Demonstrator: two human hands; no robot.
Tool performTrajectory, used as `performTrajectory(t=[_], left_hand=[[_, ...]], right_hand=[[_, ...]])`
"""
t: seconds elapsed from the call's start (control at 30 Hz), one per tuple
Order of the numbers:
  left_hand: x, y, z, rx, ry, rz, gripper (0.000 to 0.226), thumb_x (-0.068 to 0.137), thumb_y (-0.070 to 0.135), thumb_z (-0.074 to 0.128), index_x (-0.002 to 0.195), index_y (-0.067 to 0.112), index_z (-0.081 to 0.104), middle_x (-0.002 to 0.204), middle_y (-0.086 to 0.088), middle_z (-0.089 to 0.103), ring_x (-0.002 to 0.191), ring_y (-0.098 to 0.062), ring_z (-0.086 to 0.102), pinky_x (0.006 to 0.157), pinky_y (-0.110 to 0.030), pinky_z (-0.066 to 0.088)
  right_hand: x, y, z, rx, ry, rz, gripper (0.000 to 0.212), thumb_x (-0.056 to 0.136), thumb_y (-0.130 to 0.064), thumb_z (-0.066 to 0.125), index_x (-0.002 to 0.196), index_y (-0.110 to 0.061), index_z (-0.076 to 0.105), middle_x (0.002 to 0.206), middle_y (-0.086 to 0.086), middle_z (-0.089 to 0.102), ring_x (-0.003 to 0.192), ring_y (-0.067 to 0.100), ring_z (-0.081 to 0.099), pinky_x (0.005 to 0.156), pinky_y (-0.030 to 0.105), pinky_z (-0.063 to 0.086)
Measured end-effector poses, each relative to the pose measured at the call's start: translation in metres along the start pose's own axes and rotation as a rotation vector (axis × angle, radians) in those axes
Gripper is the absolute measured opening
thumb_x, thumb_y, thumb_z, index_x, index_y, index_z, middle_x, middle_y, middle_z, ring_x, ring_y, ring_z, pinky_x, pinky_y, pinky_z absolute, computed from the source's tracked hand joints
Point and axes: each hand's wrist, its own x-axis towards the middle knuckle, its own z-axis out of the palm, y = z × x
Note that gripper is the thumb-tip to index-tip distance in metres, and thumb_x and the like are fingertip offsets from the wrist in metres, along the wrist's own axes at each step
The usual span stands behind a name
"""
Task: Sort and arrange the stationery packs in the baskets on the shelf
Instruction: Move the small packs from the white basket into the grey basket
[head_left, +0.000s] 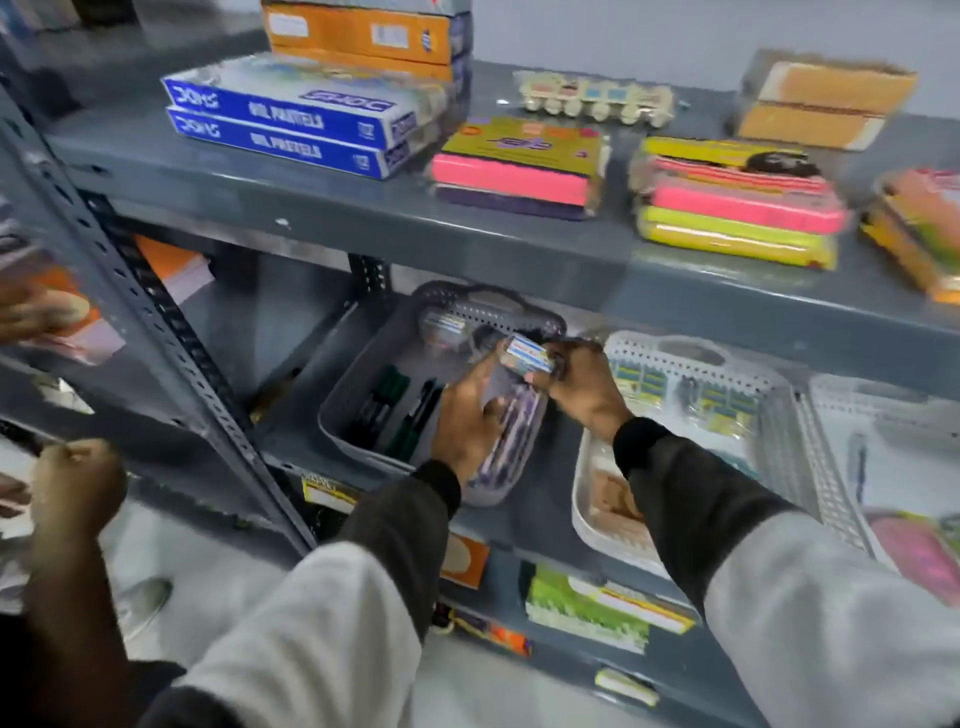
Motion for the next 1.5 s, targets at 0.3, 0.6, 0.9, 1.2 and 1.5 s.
performTrajectory(t=[0.3, 0.6, 0.9, 1.2, 1.5], left_hand=[[0.052, -0.038, -0.003, -0.101, 0.022, -0.138, 0.035, 0.084, -0.004, 0.048, 0.064, 0.023, 0.036, 0.07, 0.005, 0.038, 0.077, -0.02, 0.034, 0.061, -0.029, 0.033], [0.126, -0.04, 0.007, -0.034, -0.051, -0.194, 0.029, 0.082, -0.015, 0.04, 0.063, 0.006, 0.045, 0.068, -0.006, 0.032, 0.09, -0.014, 0.027, 0.054, -0.023, 0.026], [0.14, -0.054, 0.03, -0.07, -0.108, -0.269, 0.011, 0.072, 0.0, 0.046, 0.07, 0.011, 0.048, 0.073, -0.007, 0.047, 0.074, -0.019, 0.042, 0.063, -0.034, 0.033], [0.133, -0.058, 0.031, -0.107, -0.094, -0.281, 0.058, 0.082, -0.015, 0.039, 0.132, 0.01, 0.057, 0.122, -0.016, 0.066, 0.113, -0.034, 0.062, 0.101, -0.045, 0.051], [0.117, -0.05, 0.026, -0.151, -0.096, -0.345, 0.035, 0.091, -0.006, 0.042, 0.117, 0.005, 0.063, 0.115, -0.01, 0.066, 0.112, -0.035, 0.061, 0.102, -0.044, 0.051]], right_hand=[[0.067, 0.004, 0.041, -0.05, -0.008, 0.018, 0.031, 0.072, -0.011, 0.072, 0.103, -0.008, 0.073, 0.096, 0.002, 0.07, 0.094, 0.014, 0.063, 0.073, 0.011, 0.051], [0.096, 0.024, 0.062, -0.149, -0.016, 0.053, 0.032, 0.079, -0.017, 0.065, 0.109, -0.009, 0.069, 0.109, 0.015, 0.072, 0.103, 0.028, 0.067, 0.093, 0.039, 0.053], [0.091, 0.019, 0.064, -0.225, -0.105, 0.041, 0.031, 0.078, -0.022, 0.071, 0.107, -0.011, 0.067, 0.105, 0.012, 0.073, 0.094, 0.026, 0.069, 0.079, 0.027, 0.052], [0.098, 0.021, 0.068, -0.289, -0.118, 0.033, 0.042, 0.079, -0.02, 0.073, 0.12, -0.014, 0.062, 0.111, 0.01, 0.072, 0.098, 0.025, 0.068, 0.08, 0.019, 0.043], [0.103, 0.018, 0.064, -0.309, -0.214, 0.031, 0.043, 0.083, -0.007, 0.069, 0.125, -0.01, 0.06, 0.119, 0.008, 0.068, 0.097, 0.015, 0.059, 0.09, 0.017, 0.04]])
